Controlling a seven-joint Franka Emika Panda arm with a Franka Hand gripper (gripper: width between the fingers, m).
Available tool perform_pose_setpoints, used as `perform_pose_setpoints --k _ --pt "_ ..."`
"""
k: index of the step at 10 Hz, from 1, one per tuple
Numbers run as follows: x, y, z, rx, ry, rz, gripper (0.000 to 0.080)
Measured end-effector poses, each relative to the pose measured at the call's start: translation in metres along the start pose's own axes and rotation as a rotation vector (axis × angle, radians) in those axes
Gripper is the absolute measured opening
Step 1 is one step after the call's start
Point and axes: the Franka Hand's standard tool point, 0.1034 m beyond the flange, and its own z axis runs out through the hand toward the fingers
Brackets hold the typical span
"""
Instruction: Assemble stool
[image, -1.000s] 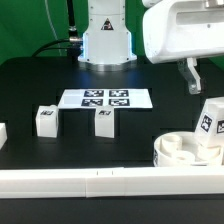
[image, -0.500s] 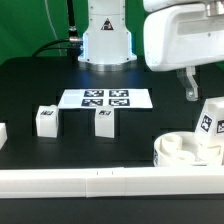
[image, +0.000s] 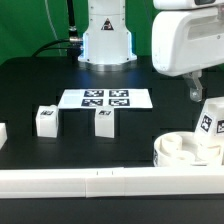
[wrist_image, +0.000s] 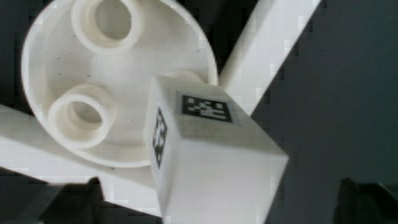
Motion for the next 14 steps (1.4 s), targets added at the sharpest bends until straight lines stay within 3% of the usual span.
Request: perform_pose_setpoints --k 3,4,8,11,14 --pt "0.001 0.001 0.01 -0.018 -0.022 -0.42 0.0649" --pt "0.002 -0.003 0.009 -0.022 -0.029 -0.493 0.0649" --pt "0.0 0.001 0.011 -0.024 -0.039 -0.757 0.0649" --pt "0.011 0.0 0.018 -0.065 -0.066 -1.151 0.0649" --pt "0.009 0.006 0.021 -0.071 -0.093 -1.371 0.0649"
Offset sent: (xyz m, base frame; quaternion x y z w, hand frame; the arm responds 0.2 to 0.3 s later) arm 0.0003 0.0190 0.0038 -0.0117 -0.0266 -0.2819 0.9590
